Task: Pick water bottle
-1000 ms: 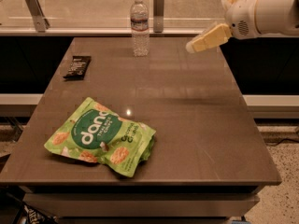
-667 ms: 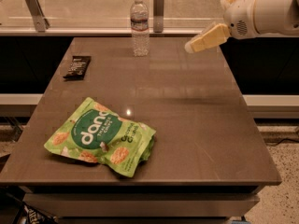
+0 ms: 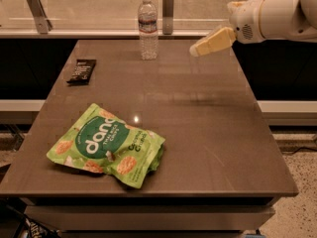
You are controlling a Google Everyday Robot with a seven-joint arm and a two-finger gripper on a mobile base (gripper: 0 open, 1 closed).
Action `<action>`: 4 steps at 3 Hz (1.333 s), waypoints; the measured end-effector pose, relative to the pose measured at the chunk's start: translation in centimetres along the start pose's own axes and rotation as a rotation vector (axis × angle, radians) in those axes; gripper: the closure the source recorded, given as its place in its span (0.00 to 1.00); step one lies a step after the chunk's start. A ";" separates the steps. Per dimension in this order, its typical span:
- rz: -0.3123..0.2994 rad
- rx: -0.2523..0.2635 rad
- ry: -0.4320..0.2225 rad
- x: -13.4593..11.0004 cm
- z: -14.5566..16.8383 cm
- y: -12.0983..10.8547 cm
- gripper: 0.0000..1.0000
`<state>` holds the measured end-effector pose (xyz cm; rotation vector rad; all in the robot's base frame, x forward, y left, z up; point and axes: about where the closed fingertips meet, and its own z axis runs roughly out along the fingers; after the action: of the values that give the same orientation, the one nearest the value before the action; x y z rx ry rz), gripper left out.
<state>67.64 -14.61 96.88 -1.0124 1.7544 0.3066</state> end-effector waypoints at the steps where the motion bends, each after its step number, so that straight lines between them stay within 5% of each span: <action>1: 0.021 -0.002 -0.037 -0.1 2.1 -0.6 0.00; 4: 0.058 -0.070 -0.161 -2.6 8.8 -1.7 0.00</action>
Offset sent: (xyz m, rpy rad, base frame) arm 0.0575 0.0306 -0.0100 0.1359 -0.0528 0.0078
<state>74.95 -8.88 95.82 -0.9606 1.6383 0.4769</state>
